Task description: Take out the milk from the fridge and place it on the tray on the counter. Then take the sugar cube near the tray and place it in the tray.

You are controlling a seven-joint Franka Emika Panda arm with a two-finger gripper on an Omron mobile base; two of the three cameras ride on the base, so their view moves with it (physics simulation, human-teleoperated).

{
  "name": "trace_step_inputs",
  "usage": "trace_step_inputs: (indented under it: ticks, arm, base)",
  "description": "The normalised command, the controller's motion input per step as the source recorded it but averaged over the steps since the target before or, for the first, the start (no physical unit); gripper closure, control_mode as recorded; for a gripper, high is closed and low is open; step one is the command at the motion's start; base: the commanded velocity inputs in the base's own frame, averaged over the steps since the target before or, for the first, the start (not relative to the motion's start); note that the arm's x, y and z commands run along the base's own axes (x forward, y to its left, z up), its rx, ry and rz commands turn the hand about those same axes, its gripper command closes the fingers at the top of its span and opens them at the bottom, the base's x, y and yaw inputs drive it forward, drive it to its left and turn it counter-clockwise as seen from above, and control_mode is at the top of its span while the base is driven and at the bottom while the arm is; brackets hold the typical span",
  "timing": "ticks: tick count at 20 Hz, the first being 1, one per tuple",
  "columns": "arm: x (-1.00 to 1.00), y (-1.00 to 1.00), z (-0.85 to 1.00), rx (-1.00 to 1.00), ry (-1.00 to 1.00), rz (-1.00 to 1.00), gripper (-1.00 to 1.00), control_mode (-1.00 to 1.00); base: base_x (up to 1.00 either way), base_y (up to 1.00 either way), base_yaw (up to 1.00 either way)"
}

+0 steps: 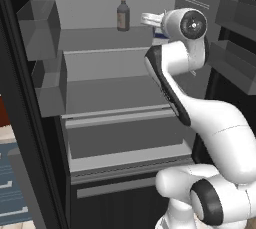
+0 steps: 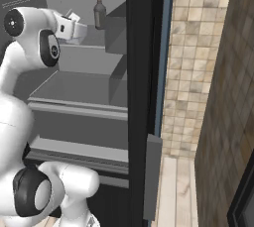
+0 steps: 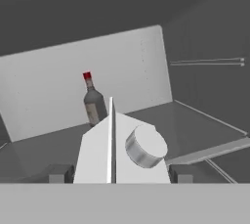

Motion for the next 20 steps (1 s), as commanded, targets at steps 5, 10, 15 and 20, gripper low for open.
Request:
trace_step_inputs:
  ticks: [5, 10, 15, 20]
  arm:
    - [-1.00, 0.00, 0.11, 0.00, -0.03, 0.00, 1.00, -1.00]
    - [-0.86, 0.03, -0.03, 0.00, 0.00, 0.00, 1.00, -1.00]
    - [-0.88, 0.00, -0.34, 0.01, 0.05, 0.00, 1.00, -1.00]
    - [-0.34, 0.00, -0.07, 0.07, 0.23, -0.01, 1.00, -1.00]
  base:
    - [0.00, 0.00, 0.00]
    - [0.00, 0.00, 0.00]
    - [0.00, 0.00, 0.00]
    - [0.00, 0.00, 0.00]
